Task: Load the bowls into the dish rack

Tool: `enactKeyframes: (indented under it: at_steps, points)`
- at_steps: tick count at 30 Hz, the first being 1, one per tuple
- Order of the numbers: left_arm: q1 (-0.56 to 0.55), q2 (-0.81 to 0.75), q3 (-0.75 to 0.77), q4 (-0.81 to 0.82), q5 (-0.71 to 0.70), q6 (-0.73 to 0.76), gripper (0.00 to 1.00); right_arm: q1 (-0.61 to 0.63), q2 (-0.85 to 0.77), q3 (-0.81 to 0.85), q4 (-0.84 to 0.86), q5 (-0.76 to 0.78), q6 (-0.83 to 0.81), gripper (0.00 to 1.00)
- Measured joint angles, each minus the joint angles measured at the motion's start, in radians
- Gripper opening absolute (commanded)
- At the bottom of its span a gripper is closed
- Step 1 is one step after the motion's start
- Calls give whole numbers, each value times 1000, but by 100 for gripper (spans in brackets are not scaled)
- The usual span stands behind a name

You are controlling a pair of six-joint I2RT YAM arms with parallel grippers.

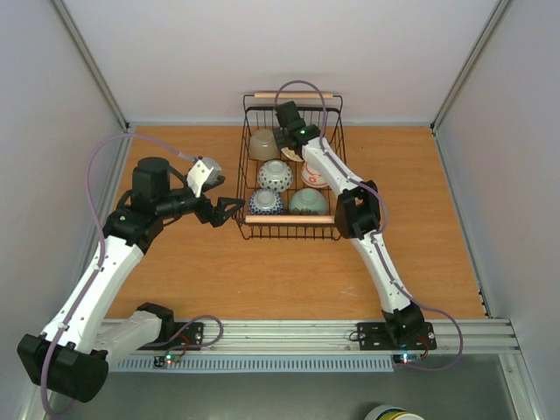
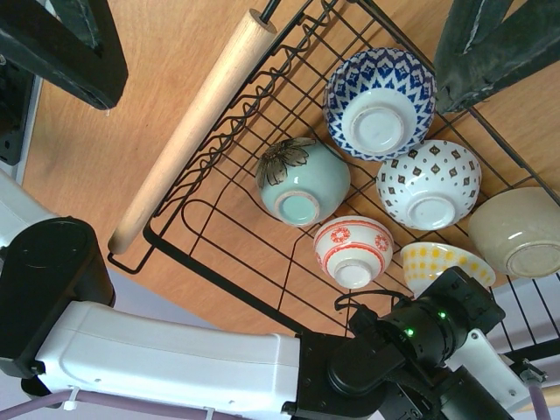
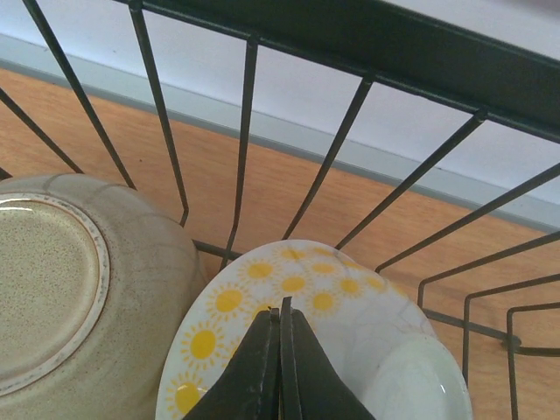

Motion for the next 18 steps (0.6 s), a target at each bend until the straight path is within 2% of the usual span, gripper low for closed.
enactKeyframes:
  at_steps: [9, 10, 13, 15, 18]
  points:
    - [0, 0, 0, 0, 0, 0, 96, 0, 1, 5, -18, -19, -11, 1]
    - [0, 0, 0, 0, 0, 0, 96, 0, 1, 6, -19, -21, -11, 4]
    - [0, 0, 0, 0, 0, 0, 96, 0, -2, -3, -12, -31, -5, 24]
    - [0, 0, 0, 0, 0, 0, 96, 0, -43, -85, 31, -50, -3, 39]
    - [0, 0, 0, 0, 0, 0, 96, 6, -152, -263, 101, -84, 11, 50]
